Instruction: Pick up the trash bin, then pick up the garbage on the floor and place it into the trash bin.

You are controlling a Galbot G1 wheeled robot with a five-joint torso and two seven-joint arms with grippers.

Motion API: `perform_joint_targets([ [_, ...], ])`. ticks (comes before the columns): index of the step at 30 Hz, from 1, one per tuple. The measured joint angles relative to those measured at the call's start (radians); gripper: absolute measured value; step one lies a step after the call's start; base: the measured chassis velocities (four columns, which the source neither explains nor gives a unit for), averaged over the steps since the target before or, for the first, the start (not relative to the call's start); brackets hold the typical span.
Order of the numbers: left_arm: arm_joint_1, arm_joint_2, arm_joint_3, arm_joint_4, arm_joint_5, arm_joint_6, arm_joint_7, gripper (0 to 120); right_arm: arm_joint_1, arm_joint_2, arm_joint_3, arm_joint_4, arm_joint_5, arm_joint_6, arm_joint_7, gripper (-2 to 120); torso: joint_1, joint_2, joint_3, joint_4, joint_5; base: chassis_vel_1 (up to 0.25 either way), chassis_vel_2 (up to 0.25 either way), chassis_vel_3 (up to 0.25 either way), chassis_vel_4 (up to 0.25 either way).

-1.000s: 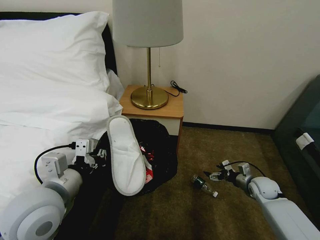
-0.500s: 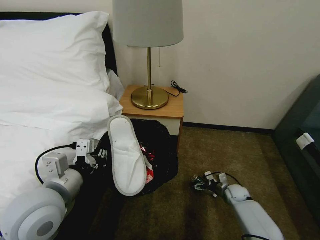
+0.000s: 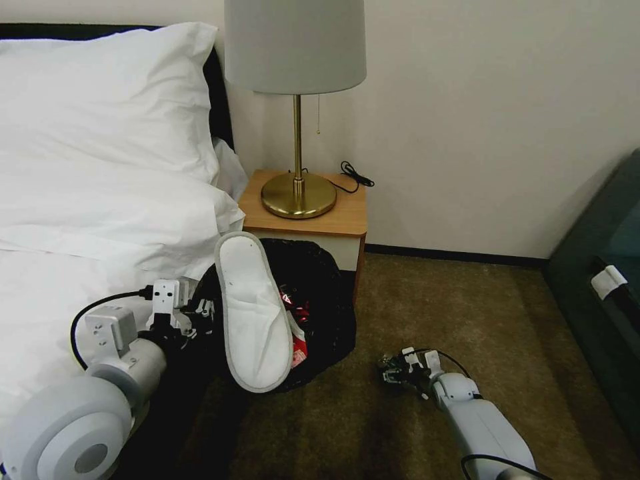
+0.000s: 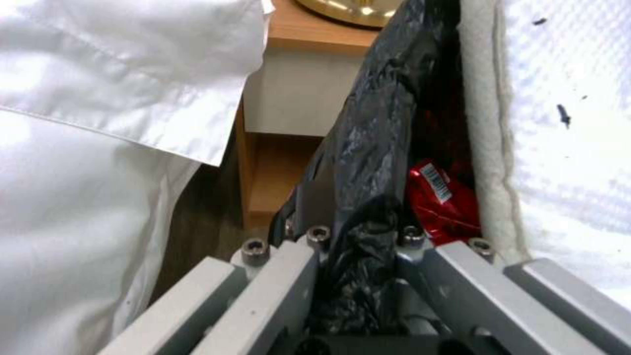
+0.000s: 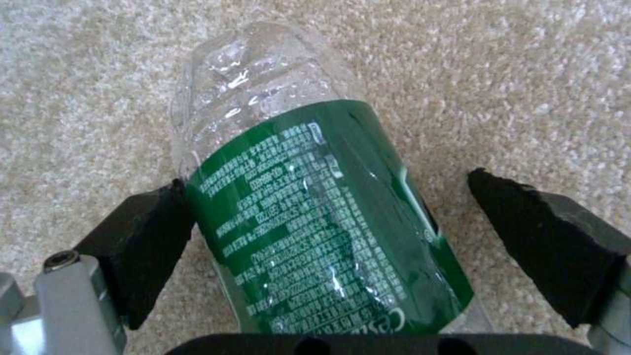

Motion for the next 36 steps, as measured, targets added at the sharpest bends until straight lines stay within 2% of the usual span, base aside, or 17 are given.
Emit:
perform_joint_targets([
  [2,-0.001,-0.001,0.001,0.0,0.001,0.0,0.0,1,-0.013,-0.002,0.0,0.015,0.002,-0.001,0.008,88,0.0,0.0,0.0,0.0,0.0,0.0,0.0,0.0,0.0],
  [6,-0.002,-0.001,0.001,0.0,0.002,0.0,0.002,1,-0.026,-0.004,0.0,0.026,0.004,-0.003,0.016,79,0.0,0.0,0.0,0.0,0.0,0.0,0.0,0.0,0.0],
  [9,-0.004,0.001,0.001,0.0,0.003,0.0,0.004,1,-0.043,-0.005,0.003,0.043,0.009,-0.005,0.033,65,0.0,0.0,0.0,0.0,-0.0004,0.0,0.0,0.0,0.0],
  [13,-0.005,0.002,0.001,0.0,0.003,0.0,0.005,1,-0.055,-0.009,0.003,0.062,0.019,-0.011,0.04,57,0.0,0.0,0.0,0.0001,-0.0002,0.0,0.0,0.0,0.0],
  [16,-0.006,0.003,0.001,0.0,0.003,0.0,0.005,1,-0.08,-0.017,0.002,0.118,0.045,-0.029,0.069,39,0.0,0.0,0.0,0.0001,0.0003,0.0,0.0,0.0,0.0],
  [19,-0.006,0.003,0.001,0.0,0.002,0.0,0.005,1,-0.09,-0.021,0.005,0.143,0.06,-0.036,0.085,33,0.0,0.0,0.0,0.0003,0.0005,0.0,0.0,0.0,0.0],
  [22,-0.005,0.004,0.0,0.0,0.001,0.0,0.005,1,-0.134,-0.049,0.025,0.258,0.135,-0.073,0.13,23,0.0,0.0,0.0,0.0003,0.0004,0.0,0.0,0.0,0.0],
  [23,-0.005,0.004,0.0,0.0,0.001,0.0,0.005,1,-0.134,-0.049,0.025,0.258,0.135,-0.073,0.13,23,0.0,0.0,0.0,0.0003,0.0004,0.0,0.0,0.0,0.0],
  [24,-0.006,0.005,0.0,0.0,-0.001,0.0,0.005,1,-0.162,-0.07,0.039,0.327,0.173,-0.093,0.148,21,0.0,0.0,0.0,0.0002,0.0004,0.0,0.0,0.0,0.0],
  [25,-0.006,0.005,0.0,0.0,-0.001,0.0,0.005,1,-0.162,-0.07,0.039,0.327,0.173,-0.093,0.148,21,0.0,0.0,0.0,0.0002,0.0004,0.0,0.0,0.0,0.0],
  [27,-0.008,0.005,0.001,0.0,-0.002,0.0,0.005,1,-0.214,-0.119,0.068,0.477,0.257,-0.117,0.179,20,0.0,0.0,0.0,0.0,0.0005,0.0,0.0,0.0,0.0],
  [28,-0.008,0.005,0.001,0.0,-0.002,0.0,0.005,1,-0.214,-0.119,0.068,0.477,0.257,-0.117,0.179,20,0.0,0.0,0.0,0.0,0.0005,0.0,0.0,0.0,0.0],
  [29,-0.008,0.005,0.003,0.0,-0.003,0.0,0.005,1,-0.24,-0.142,0.089,0.556,0.28,-0.117,0.191,20,0.0,0.0,0.0,0.0,-0.0003,0.0,0.0,0.0,0.0],
  [31,-0.006,0.005,0.005,0.0,-0.003,0.0,0.005,1,-0.258,-0.157,0.106,0.61,0.285,-0.111,0.195,20,0.0,0.0,0.0,0.0,-0.0001,0.0,0.0,0.0,0.0],
  [33,0.005,0.004,0.011,0.0,0.005,0.0,0.005,1,-0.296,-0.195,0.159,0.764,0.295,-0.102,0.205,20,0.0,0.0,0.0,-0.0004,-0.0003,0.0,0.0,0.0,0.0],
  [34,0.005,0.004,0.011,0.0,0.005,0.0,0.005,1,-0.296,-0.195,0.159,0.764,0.295,-0.102,0.205,20,0.0,0.0,0.0,-0.0004,-0.0003,0.0,0.0,0.0,0.0],
  [36,0.007,0.003,0.014,0.0,0.012,0.0,0.006,1,-0.309,-0.224,0.192,0.874,0.31,-0.104,0.208,20,0.0,0.0,0.0,-0.0002,0.0008,0.0,0.0,0.0,0.0],
])
